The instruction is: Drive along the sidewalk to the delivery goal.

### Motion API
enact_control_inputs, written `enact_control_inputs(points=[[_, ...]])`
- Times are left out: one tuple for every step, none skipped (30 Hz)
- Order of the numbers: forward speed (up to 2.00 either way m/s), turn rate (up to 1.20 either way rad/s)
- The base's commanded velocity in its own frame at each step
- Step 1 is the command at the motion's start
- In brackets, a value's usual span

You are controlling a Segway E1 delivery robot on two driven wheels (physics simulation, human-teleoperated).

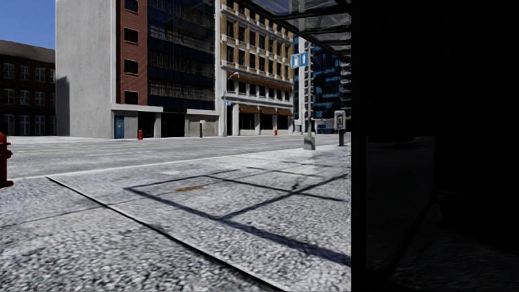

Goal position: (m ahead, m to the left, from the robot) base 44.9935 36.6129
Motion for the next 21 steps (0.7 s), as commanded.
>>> enact_control_inputs(points=[[0.77, 0.70], [0.77, 0.70], [0.77, 0.70], [0.77, 0.70], [0.79, 0.71], [0.82, 0.71], [0.84, 0.71], [0.84, 0.71], [0.84, 0.71], [0.84, 0.71], [0.84, 0.71], [0.84, 0.71], [0.84, 0.71], [0.84, 0.71], [0.84, 0.71], [0.84, 0.71], [0.84, 0.71], [0.84, 0.71], [0.84, 0.71], [0.84, 0.71], [0.84, 0.73]])
